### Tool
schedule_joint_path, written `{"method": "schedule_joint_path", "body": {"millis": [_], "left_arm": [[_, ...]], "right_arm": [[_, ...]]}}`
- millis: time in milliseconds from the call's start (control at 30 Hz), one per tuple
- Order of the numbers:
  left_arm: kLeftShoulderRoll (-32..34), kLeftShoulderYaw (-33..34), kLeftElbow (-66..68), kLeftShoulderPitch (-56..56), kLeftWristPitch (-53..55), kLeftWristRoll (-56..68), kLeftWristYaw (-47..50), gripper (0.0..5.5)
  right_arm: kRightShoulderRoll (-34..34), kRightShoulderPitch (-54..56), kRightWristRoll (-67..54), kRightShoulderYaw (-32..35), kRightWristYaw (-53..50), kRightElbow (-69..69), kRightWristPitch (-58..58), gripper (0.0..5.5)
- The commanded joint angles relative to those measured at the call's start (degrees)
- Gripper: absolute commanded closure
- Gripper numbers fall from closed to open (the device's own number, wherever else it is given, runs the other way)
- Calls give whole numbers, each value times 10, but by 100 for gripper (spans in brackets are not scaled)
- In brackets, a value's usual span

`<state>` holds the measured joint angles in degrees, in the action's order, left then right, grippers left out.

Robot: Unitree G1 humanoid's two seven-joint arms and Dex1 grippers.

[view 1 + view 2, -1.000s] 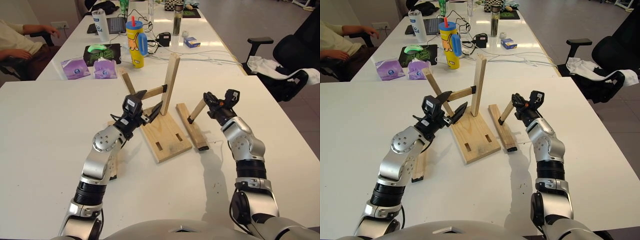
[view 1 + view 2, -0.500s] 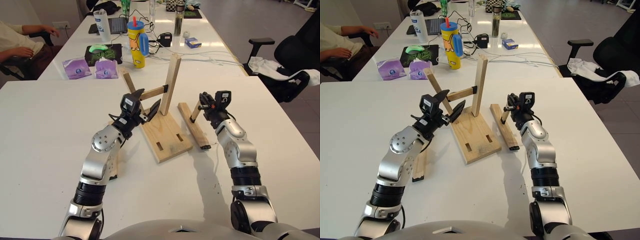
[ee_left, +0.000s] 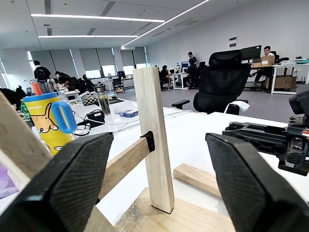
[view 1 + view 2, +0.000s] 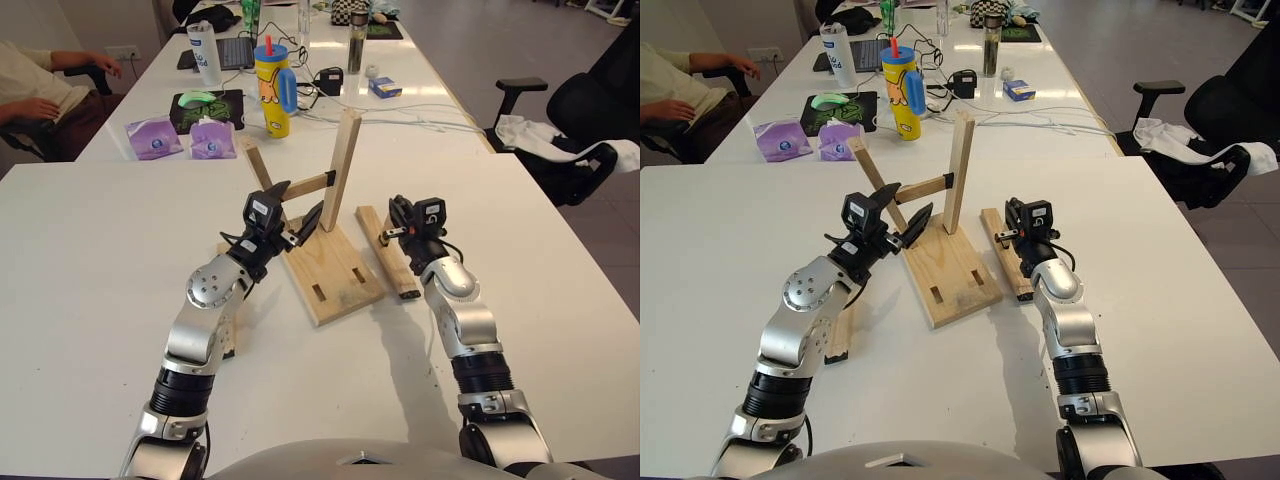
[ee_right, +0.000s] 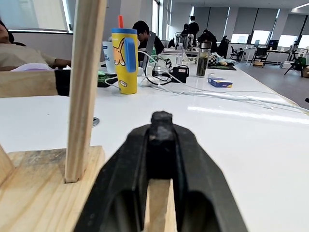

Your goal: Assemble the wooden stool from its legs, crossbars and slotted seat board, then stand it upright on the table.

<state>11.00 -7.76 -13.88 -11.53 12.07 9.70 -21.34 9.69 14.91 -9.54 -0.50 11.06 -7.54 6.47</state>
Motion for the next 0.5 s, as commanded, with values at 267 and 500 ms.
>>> {"method": "schedule_joint_path", "body": {"millis": [267,500], "left_arm": [[3,13,12,-6,-8,-10,3,196],[-1,17,19,-3,-16,-12,8,196]], "right_arm": [[-2,-24,-21,17,21,62,34,404],[3,65,-55,44,14,127,94,384]]}}
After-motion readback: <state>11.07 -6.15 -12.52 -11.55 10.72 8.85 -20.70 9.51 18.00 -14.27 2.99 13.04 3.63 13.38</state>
